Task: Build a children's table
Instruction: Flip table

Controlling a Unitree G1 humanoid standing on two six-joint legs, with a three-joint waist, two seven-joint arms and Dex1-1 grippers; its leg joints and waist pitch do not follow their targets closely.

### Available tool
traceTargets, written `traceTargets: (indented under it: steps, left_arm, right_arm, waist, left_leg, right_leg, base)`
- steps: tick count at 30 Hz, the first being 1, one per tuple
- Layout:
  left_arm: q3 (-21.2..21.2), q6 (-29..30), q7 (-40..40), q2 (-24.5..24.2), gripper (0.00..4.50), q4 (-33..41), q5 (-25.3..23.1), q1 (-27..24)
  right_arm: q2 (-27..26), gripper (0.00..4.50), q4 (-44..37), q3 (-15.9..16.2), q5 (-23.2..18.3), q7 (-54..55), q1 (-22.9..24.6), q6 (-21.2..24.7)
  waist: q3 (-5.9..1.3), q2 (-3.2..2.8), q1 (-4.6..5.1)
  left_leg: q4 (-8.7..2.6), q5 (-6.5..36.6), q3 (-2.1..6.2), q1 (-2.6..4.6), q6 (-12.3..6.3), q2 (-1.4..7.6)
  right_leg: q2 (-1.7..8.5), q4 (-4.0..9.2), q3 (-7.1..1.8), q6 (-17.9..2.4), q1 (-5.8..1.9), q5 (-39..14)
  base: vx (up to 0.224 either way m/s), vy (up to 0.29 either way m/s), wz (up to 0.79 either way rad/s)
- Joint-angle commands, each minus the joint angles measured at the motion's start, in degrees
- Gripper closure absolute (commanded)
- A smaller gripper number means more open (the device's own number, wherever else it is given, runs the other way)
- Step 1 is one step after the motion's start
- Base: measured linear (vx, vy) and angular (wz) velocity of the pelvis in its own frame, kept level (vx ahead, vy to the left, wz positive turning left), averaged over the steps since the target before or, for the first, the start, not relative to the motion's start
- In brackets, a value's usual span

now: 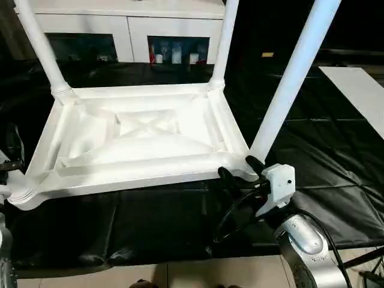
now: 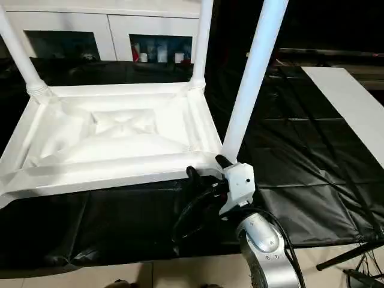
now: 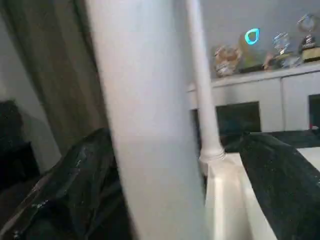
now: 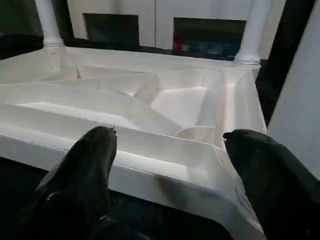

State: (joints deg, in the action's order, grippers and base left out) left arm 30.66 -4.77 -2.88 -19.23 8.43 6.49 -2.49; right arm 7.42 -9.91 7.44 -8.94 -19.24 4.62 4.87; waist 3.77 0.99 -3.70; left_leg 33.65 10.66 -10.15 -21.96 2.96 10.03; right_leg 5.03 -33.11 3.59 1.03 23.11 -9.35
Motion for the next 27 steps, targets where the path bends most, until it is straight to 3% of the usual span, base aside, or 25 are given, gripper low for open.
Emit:
traceTargets:
  steps: [1,7,8,9,10,12,15,24,27]
  left_arm:
    - [0.5,2.0,0.1,-0.6,0.44,-1.2,0.8,0.9]
    - [-0.5,3.3,-2.0,-1.6,0.85,-1.8,3.1,2.2]
    - [-0.6,3.6,-2.0,-1.7,1.04,-1.7,3.2,2.4]
    - [-0.6,3.9,-2.0,-1.8,1.15,-1.6,3.4,2.8]
    - [-0.6,3.9,-2.0,-1.8,1.15,-1.6,3.4,2.8]
    - [-0.6,4.3,-2.0,-1.9,1.23,-1.7,3.4,3.2]
    - [-1.1,4.5,-2.3,-2.2,1.56,-1.6,3.8,3.5]
    - [-1.2,7.8,-2.8,-1.7,2.23,-0.7,5.2,3.6]
    - [-1.2,8.2,-2.7,-1.7,2.46,-0.8,6.0,3.7]
  right_arm:
    - [0.2,0.59,0.9,-0.2,0.2,0.0,-0.6,0.3]
    - [0.4,0.59,1.7,0.4,-0.8,-1.8,-2.2,1.5]
    - [0.9,0.59,1.2,1.0,-1.8,-3.5,-2.0,2.5]
    - [2.2,0.59,-1.2,2.4,-6.3,-8.4,-1.1,6.1]
    - [2.2,0.59,-1.2,2.4,-6.3,-8.4,-1.1,6.1]
    - [5.0,0.59,-4.8,4.4,-10.7,-14.3,-0.4,10.7]
    - [9.1,0.59,-7.7,7.1,-14.0,-20.9,-0.9,14.5]
    - [11.9,0.59,-5.4,7.8,-11.6,-23.3,-3.5,15.1]
    - [12.4,0.59,-5.5,8.0,-12.1,-23.2,-3.7,15.6]
  waist:
    - [-2.95,-1.55,-0.24]
    - [-3.22,-1.32,-0.26]
    - [-3.37,-1.42,-0.32]
    - [-3.34,-1.42,-0.39]
    - [-3.34,-1.42,-0.39]
    - [-3.64,-1.72,-0.71]
    - [-3.65,-1.33,-1.26]
    - [-3.46,-1.02,-1.76]
    - [-3.23,-0.89,-1.67]
  left_leg:
    - [-5.59,24.5,1.68,1.28,2.08,3.01]
    - [-5.50,24.1,1.66,1.31,2.02,2.99]
    - [-5.48,23.9,1.68,1.33,2.07,3.00]
    - [-5.43,23.7,1.70,1.38,1.68,3.03]
    - [-5.43,23.7,1.70,1.38,1.68,3.03]
    - [-5.25,22.6,1.77,1.38,1.21,3.13]
    - [-5.19,22.2,1.73,1.39,1.00,3.17]
    - [-5.25,25.4,1.86,1.67,2.78,3.14]
    - [-5.34,28.3,2.06,1.95,3.18,3.05]
  right_leg:
    - [2.61,3.45,-2.62,-8.0,-1.41,-14.7]
    - [2.66,3.45,-2.58,-8.1,-1.45,-15.3]
    - [2.69,3.37,-2.57,-8.2,-1.55,-15.0]
    - [2.61,3.32,-2.56,-8.2,-1.70,-14.1]
    - [2.61,3.32,-2.56,-8.2,-1.70,-14.1]
    - [2.66,3.11,-2.55,-8.3,-1.96,-12.4]
    - [2.69,3.15,-2.45,-8.2,-2.07,-12.7]
    - [3.02,3.64,-2.50,-7.2,-1.56,-19.6]
    - [3.08,4.22,-2.40,-6.0,-1.36,-23.8]
  base:
    - [0.000,0.000,0.00]
    - [0.000,0.000,0.00]
    - [0.000,0.000,0.00]
    - [0.000,0.000,0.00]
    - [0.000,0.000,0.00]
    - [0.000,0.000,0.00]
    - [0.000,0.000,0.00]
    - [0.000,0.000,0.00]
    - [0.000,0.000,0.00]
